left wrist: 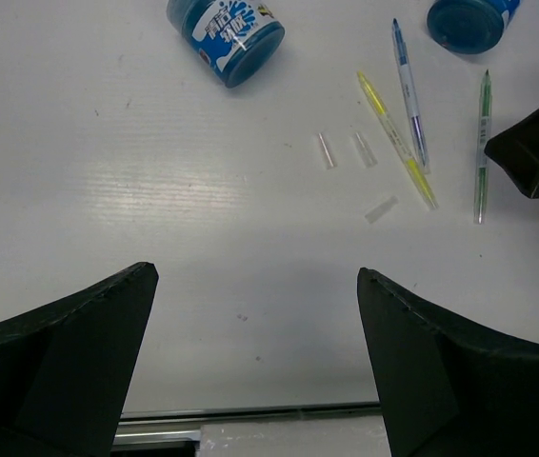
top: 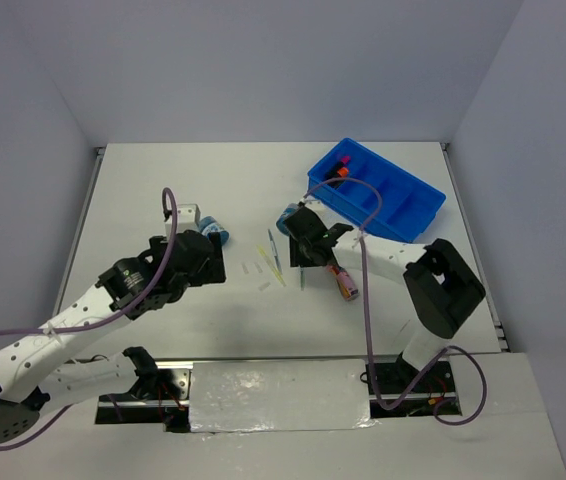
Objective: Sort the stationery into containers
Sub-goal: Pick up the pen from the center of the board.
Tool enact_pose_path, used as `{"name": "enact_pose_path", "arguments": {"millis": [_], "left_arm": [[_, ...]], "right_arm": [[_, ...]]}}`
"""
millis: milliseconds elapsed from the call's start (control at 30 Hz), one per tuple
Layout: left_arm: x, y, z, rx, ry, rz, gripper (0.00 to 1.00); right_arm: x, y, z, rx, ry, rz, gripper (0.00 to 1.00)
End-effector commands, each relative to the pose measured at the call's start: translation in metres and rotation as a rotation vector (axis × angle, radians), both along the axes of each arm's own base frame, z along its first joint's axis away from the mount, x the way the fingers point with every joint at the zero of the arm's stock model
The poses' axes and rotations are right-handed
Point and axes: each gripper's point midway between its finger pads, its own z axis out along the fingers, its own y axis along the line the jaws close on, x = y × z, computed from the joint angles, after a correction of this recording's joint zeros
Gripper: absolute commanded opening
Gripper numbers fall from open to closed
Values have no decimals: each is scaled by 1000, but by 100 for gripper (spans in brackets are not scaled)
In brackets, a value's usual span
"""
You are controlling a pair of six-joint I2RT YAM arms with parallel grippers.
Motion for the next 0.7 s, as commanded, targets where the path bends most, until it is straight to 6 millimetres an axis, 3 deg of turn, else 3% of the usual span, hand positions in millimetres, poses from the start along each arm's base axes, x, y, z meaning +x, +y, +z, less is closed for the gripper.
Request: {"name": "enact_pose_path", "arguments": {"millis": [0,167,300,433,467,600,667], "left_arm": [[-3,-3,-4,-1,11,-34,99],[-4,-2,-9,2,18,-39,99],[-5,-5,-10,-8,18,-52,99],[-4,-4,-10,-7,15,-50,99],[-4,-4,-10,-5,17,-48,99],[-2,-7,-14,-27,14,-29,99],[2,-15,-20,-65,23,-13,99]], "right_arm": [[13,8,-2,11,-24,-16,52],[18,14,-19,17,12,-9,49],[19,14,-34,8,40,-14,39],[16,11,-45,-7,63,-30,22],[15,11,-45,-4,63,-34,16],[7,3,-41,-1,57,-58,12],[6,-2,-22,13,23,-76,9]]}}
